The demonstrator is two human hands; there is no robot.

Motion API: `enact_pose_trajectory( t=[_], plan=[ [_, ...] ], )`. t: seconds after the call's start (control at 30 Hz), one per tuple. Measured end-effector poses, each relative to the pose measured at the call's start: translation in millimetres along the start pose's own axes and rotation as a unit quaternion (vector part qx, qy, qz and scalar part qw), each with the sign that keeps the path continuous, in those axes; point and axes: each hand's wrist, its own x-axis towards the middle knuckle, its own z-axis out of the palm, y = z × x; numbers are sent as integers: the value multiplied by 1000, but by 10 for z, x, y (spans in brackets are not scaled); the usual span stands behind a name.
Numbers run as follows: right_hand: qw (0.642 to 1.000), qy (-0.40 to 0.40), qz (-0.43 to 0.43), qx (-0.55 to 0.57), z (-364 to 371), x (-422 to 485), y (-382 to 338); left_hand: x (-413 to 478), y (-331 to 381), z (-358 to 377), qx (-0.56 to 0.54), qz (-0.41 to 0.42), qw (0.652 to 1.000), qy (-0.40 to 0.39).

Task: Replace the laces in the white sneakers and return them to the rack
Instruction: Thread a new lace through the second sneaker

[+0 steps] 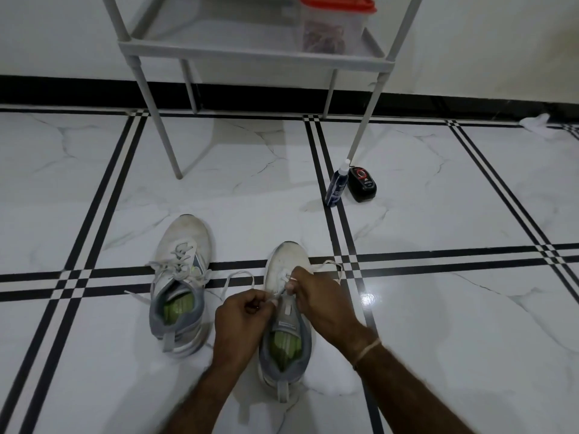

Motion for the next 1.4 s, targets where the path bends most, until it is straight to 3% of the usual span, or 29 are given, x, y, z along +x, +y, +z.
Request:
enact_pose_trajectory(
  t=[0.2, 0.43, 0.67, 1.0, 1.07, 1.17, 1.27, 1.4],
  plan=[
    [995, -7, 2, 96, 185, -50, 110, 28, -22, -30, -46, -21, 998, -28],
    [979, 57, 28, 195, 135, -59, 105, 59, -68, -27, -132, -75, 988, -34],
    [989, 97, 17, 110, 306, -104, 66, 27, -72, -29, -183, -88, 978, -46],
    [997, 63, 23, -35, 367, -114, -53, 26, -59, 36, -153, -70, 986, -10],
    [997, 70, 28, -26, 404, -134, -64, 5, -47, 62, -147, -62, 987, -16],
    [989, 108, 48, 85, 396, -164, -32, -9, -61, 40, -171, -60, 982, -50],
    [980, 67, 41, 181, 267, -176, 61, 57, -87, 11, -171, -77, 980, -66],
    [996, 79, 29, 32, 124, -238, 230, 108, -23, 40, -110, -64, 990, -53]
  ],
)
